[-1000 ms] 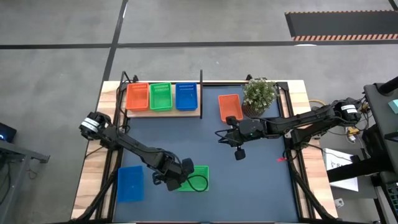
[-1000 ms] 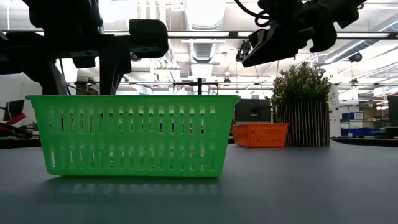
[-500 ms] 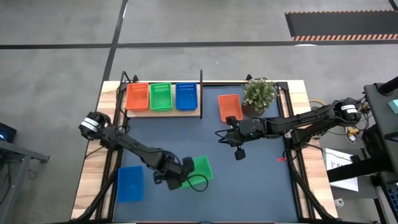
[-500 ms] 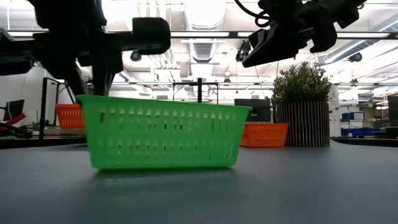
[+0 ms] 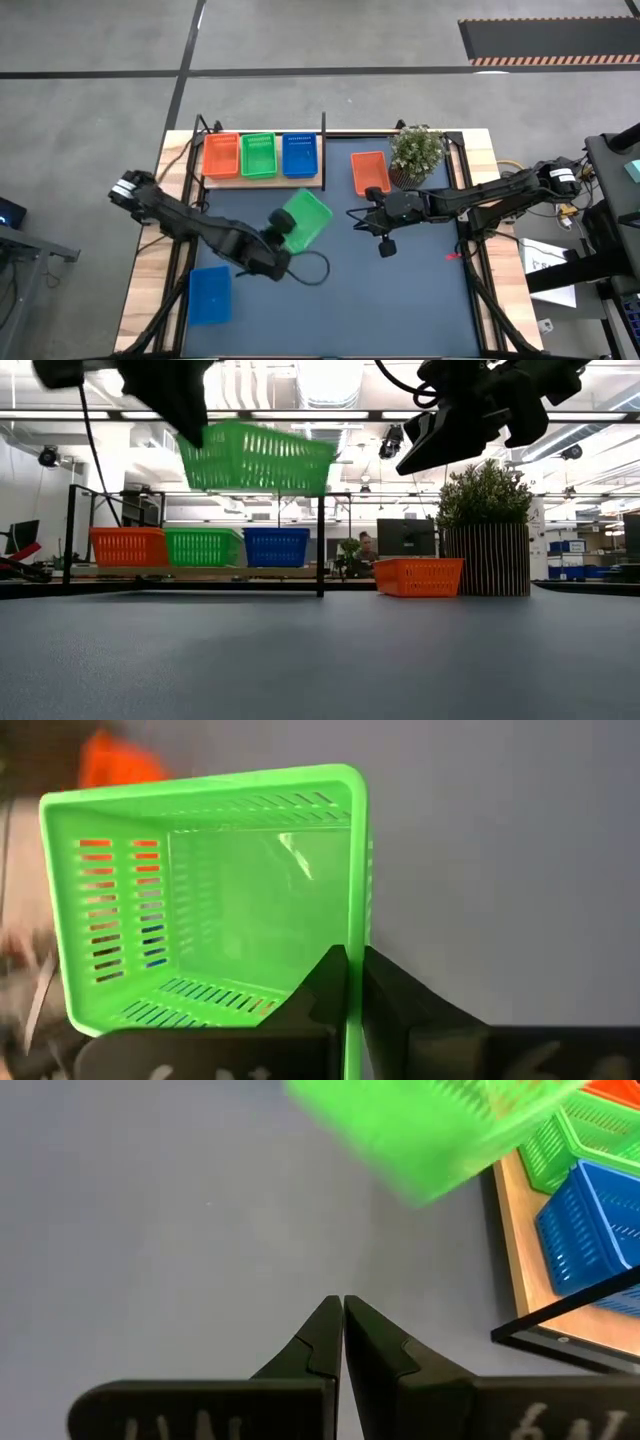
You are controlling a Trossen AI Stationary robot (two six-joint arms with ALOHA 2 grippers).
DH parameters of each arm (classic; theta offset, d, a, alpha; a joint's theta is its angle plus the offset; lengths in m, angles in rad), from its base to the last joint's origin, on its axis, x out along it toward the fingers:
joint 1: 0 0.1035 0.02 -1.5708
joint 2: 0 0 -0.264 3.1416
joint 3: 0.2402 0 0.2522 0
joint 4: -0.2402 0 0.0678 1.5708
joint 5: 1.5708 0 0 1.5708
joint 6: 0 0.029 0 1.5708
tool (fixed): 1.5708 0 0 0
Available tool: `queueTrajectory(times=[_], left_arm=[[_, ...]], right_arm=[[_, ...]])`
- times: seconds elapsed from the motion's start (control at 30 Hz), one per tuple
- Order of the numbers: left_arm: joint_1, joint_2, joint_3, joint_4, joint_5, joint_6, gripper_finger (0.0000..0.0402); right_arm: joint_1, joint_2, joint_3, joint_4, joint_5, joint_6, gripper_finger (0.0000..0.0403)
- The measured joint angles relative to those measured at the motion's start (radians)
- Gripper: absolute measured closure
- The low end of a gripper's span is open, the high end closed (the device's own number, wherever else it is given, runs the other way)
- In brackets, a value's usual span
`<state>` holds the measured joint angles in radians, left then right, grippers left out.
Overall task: Stack baskets on shelf by color
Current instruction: Stack the green bin on top of the stacked green bins on the shelf
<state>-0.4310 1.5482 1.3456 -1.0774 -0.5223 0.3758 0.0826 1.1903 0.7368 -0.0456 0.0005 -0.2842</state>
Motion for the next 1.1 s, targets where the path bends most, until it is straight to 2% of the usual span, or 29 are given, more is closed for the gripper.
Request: queueTrajectory(times=[0.1, 0.23, 0.43, 0.53, 0.63, 0.77, 0.9, 1.1], left_arm=[[0.054, -0.074, -0.002, -0.047, -0.034, -0.135, 0.0401], [0.160, -0.186, -0.033, -0.059, -0.037, -0.233, 0.0401], [0.385, -0.307, -0.067, -0.058, -0.028, -0.299, 0.0401], [0.510, -0.337, -0.097, -0.056, 0.028, -0.293, 0.0401], [0.626, -0.342, -0.134, -0.047, 0.076, -0.285, 0.0401], [0.719, -0.326, -0.175, -0.013, 0.091, -0.219, 0.0401], [0.768, -0.288, -0.191, 0.026, 0.110, -0.160, 0.0401], [0.778, -0.217, -0.186, 0.054, 0.121, -0.095, 0.0401]], right_arm=[[0.000, -0.004, 0.000, -0.002, 0.000, 0.002, 0.0394], [0.000, -0.005, 0.000, -0.005, 0.000, 0.005, 0.0394], [0.000, -0.005, 0.000, -0.012, 0.000, 0.012, 0.0394], [0.000, -0.005, 0.000, -0.012, 0.000, 0.012, 0.0394], [0.000, -0.005, 0.000, -0.012, 0.000, 0.013, 0.0394], [0.000, -0.005, 0.000, -0.015, 0.000, 0.013, 0.0394], [0.000, -0.005, 0.000, -0.025, 0.000, 0.015, 0.0394], [0.000, -0.005, 0.000, -0.026, 0.000, 0.015, 0.0394]])
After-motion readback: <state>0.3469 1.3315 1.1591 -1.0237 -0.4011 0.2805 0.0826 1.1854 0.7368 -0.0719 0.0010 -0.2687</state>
